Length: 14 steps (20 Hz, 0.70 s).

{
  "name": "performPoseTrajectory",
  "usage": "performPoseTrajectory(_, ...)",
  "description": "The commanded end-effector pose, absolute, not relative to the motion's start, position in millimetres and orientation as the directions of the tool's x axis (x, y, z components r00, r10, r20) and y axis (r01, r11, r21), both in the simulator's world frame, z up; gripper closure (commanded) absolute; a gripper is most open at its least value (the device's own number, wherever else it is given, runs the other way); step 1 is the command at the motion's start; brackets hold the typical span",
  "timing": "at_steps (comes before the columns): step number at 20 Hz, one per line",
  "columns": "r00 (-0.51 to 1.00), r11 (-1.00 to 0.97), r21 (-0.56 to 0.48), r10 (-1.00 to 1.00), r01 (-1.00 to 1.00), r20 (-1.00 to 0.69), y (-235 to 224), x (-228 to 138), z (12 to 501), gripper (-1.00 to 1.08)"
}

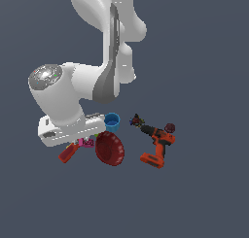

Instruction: Pick up a designated object from a clutter of objects.

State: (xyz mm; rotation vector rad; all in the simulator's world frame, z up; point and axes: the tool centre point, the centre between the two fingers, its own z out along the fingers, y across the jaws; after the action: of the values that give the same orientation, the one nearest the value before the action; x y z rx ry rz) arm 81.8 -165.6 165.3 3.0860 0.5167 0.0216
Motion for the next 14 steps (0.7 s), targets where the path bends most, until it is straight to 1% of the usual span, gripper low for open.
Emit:
performPoseTrajectory(1, 0.945, -0.945, 0.013, 0.327, 0.327, 0.010, -150, 79, 193, 1.08)
performPoseTrajectory(8, 0.944, -0.944, 0.009, 0.330, 0.330, 0.005, -108, 74, 266, 1.08)
performPoseTrajectory(14, 0.943, -0.943, 0.005, 0.332, 0.332, 0.002, -78, 71, 319, 1.08)
